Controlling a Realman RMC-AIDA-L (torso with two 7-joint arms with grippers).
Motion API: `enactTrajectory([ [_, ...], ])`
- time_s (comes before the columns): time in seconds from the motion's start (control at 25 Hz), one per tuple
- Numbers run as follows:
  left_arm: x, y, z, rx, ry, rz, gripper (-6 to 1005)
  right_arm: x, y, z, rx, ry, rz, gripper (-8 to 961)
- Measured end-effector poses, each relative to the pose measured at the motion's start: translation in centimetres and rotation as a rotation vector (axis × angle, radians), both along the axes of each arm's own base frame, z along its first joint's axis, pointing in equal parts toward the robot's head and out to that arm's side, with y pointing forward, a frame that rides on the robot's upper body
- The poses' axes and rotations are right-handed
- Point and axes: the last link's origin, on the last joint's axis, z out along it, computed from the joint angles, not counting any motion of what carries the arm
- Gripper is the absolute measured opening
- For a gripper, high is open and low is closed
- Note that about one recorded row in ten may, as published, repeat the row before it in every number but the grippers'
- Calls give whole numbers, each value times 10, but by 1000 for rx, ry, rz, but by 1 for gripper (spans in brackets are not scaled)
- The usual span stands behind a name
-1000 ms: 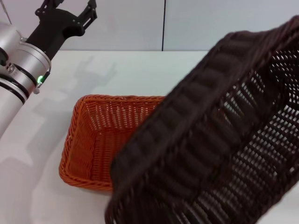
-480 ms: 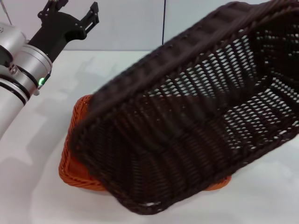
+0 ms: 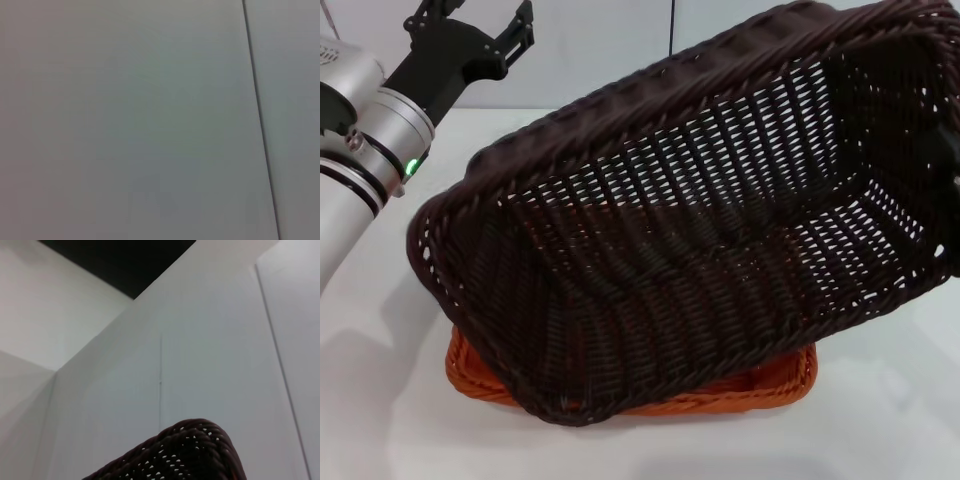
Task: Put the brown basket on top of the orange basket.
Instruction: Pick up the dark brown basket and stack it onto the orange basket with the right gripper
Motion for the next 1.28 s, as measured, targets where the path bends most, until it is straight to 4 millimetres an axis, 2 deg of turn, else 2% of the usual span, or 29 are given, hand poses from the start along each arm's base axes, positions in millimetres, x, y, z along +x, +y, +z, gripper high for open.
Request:
enactTrajectory([
  [0.52, 0, -1, 0, 4, 11, -9, 814, -5, -9, -15, 37, 35, -48, 179],
  [0.8, 0, -1, -1, 1, 14, -5, 814, -7, -16, -31, 103, -10, -111, 179],
  [1.28, 4, 1, -2, 4, 30, -16, 813, -9, -24, -40, 69, 9, -129, 179],
])
